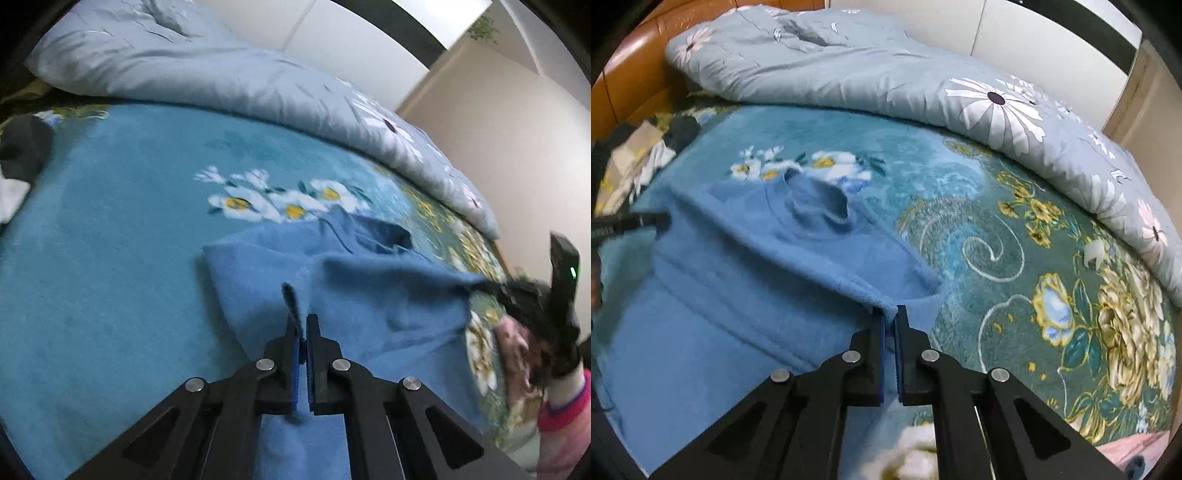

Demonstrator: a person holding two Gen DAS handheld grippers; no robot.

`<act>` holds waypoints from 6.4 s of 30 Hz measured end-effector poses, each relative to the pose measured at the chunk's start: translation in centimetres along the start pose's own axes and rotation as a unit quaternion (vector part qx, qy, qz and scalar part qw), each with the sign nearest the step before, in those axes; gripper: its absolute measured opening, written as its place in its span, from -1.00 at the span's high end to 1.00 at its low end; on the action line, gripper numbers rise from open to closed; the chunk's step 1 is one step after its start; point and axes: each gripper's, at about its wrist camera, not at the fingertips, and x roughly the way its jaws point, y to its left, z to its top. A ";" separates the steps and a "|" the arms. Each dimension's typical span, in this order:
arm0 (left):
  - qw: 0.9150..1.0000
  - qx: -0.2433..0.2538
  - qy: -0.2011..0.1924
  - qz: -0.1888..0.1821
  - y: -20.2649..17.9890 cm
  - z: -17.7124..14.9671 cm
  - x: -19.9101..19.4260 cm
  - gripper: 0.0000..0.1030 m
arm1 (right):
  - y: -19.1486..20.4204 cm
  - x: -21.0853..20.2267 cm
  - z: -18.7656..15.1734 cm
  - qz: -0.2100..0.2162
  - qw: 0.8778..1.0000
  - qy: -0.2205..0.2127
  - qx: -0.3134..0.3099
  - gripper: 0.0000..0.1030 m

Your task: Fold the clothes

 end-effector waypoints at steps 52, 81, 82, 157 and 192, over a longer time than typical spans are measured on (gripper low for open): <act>0.997 -0.033 0.021 0.064 -1.4 -2.5 0.6 0.25 | -1.4 -1.8 -4.2 0.065 0.997 -0.037 0.007 0.24; 0.988 0.116 0.084 0.050 -17.1 -0.8 13.1 0.15 | -11.2 6.3 -0.7 0.150 0.944 -0.036 0.291 0.93; 0.988 0.119 0.084 0.050 -17.1 -0.8 12.9 0.15 | -11.3 6.7 -0.6 0.143 0.944 -0.033 0.296 0.93; 0.970 -0.163 -0.083 -0.162 1.7 -16.0 -13.4 0.90 | 0.2 -9.6 -23.3 0.376 0.837 -0.154 0.366 0.92; 0.970 -0.197 -0.117 -0.076 5.6 4.2 -4.5 -0.40 | -9.0 1.2 -4.1 0.183 0.888 -0.140 0.397 -0.14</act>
